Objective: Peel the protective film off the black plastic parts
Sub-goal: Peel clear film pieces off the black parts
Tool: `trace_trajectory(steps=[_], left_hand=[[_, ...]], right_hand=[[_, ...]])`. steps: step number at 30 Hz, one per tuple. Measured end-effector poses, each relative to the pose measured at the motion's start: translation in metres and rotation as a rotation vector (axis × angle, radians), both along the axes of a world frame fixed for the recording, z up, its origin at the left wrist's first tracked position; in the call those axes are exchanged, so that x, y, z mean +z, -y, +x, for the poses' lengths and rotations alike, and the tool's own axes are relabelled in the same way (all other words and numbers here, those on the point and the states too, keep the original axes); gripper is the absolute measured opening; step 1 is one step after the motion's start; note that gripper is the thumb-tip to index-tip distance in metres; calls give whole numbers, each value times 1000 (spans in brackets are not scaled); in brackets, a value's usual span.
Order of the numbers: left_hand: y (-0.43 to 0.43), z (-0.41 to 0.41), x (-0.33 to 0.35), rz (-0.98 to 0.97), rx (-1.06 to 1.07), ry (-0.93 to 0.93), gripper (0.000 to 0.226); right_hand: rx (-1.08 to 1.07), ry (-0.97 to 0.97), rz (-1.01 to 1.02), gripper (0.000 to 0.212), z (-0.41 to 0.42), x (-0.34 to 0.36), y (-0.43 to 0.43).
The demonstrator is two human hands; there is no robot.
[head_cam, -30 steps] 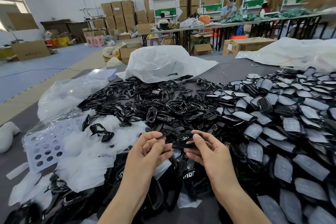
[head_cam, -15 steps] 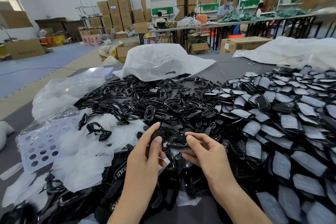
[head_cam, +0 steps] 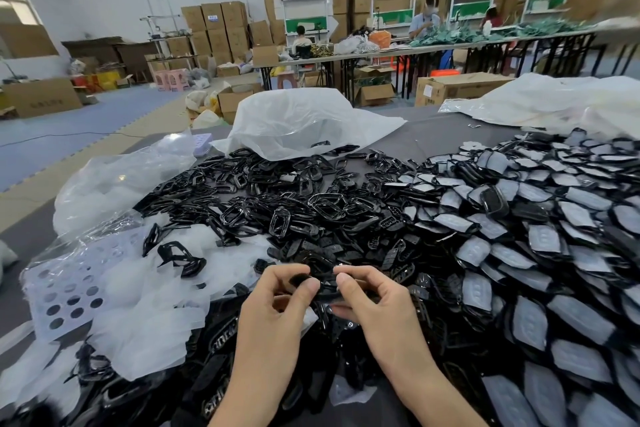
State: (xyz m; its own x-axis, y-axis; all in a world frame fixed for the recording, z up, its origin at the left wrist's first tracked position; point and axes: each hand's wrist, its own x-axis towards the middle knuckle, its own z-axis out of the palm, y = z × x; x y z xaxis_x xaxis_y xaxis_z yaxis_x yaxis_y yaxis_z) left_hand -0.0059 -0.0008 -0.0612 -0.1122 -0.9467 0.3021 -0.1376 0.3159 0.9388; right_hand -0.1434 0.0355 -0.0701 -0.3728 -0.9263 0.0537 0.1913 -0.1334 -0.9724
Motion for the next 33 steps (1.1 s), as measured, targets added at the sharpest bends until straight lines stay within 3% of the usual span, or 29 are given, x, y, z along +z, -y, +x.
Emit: trace_trajectory(steps=[3,7,9,13,17,21,26,30,33], left_hand=[[2,-2,-2,56,3,-148,13],[2,-7,-7,228,-161,-442,28],[1,-7,-8,238,-182,-475,35],[1,-7,-12,190,-145,-323,46],[-1,-5,-7,104,-131,-175,32],[3,2,1,198,-256,-195,28],[-1,4,6,-11,-89,13,27],[-2,3,6,-9,-71,26,33],[-6,2,5,-194,11,261,32]], right_hand=[[69,118,-21,17,2,7,-3],[140,289,-31,13,2,10,-4],[187,356,-31,18,4,10,-4],[250,383,-40,28,4,9,-3],[268,360,-46,31,3,8,-4],[264,320,-42,32,0,11,-5],[247,271,-44,25,-1,11,-5],[167,36,-46,14,1,11,-5],[62,-74,-30,15,0,10,-4]])
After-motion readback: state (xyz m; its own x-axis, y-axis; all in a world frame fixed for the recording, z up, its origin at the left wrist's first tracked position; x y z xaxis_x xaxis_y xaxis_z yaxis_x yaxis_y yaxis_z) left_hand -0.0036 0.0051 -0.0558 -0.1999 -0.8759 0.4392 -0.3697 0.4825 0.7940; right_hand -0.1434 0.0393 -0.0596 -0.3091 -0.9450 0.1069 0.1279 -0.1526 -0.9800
